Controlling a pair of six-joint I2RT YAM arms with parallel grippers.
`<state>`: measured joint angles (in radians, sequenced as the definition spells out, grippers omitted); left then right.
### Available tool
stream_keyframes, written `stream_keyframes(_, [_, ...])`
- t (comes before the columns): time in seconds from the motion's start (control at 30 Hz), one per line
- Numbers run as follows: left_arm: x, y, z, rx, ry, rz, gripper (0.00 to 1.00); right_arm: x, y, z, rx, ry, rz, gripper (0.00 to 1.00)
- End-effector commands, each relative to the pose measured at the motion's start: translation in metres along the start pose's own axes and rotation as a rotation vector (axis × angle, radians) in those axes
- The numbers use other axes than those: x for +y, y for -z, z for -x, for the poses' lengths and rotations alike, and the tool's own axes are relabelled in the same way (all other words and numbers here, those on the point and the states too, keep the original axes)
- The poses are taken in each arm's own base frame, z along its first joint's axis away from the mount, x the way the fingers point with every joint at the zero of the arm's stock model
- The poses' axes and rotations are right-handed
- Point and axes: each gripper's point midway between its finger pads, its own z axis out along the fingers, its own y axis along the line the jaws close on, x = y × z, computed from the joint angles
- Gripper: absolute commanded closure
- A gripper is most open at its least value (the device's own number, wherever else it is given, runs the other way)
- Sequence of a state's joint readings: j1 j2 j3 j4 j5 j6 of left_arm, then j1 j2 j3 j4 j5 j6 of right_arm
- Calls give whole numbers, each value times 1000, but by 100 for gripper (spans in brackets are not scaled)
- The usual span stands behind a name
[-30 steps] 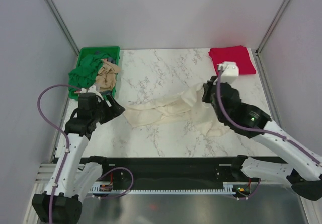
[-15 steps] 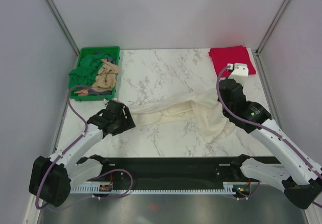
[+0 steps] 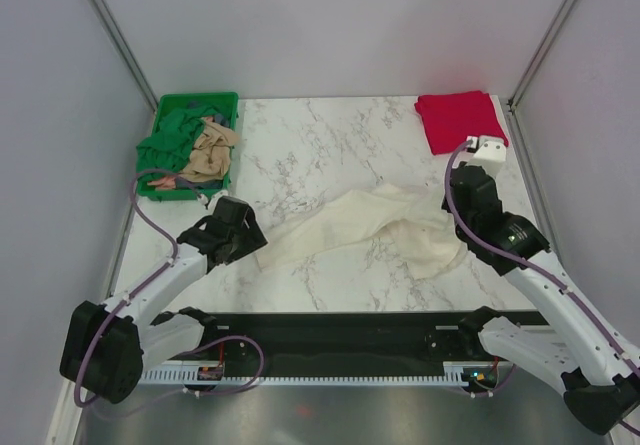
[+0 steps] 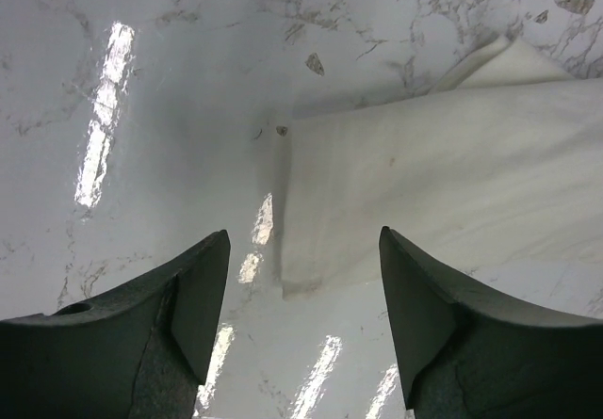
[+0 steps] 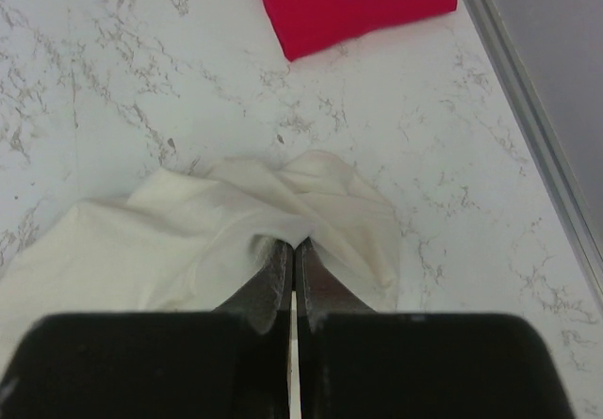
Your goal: Fold and stack the t-shirts
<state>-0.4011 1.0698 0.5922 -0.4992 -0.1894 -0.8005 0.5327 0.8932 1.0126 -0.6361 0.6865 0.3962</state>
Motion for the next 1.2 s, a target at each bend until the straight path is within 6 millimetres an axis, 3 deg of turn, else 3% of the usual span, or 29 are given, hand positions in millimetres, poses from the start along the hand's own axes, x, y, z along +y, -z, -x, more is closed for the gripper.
stream_keyframes(0.0, [-3,-2,1,-35,55,-18,28,10,0,2,-9,-28,52,100])
stream_keyframes(0.23, [0,7,-27,4,62,-95,35,3,-11,-3,10,-27,12,100])
stream_keyframes(0.47, [-2,1,-58,67,19,-97,37,19,-20,-13,55,-53,80,100])
stream_keyframes(0.93, [-2,-22,-61,69,-17,-27,48,17,-22,-20,66,-34,81,100])
stream_keyframes(0.97, [-2,-23,-62,70,-17,-25,51,17,-23,-20,67,-33,78,100])
stream_keyframes(1.07, [-3,-22,-62,73,-18,-31,77,15,-23,-21,67,-32,75,100])
stream_keyframes(1.1, [-5,-21,-61,71,-18,-39,90,15,-23,-21,69,-32,76,100])
stream_keyframes(1.17, [-7,-17,-59,67,-19,-52,98,15,-23,-21,69,-33,77,100])
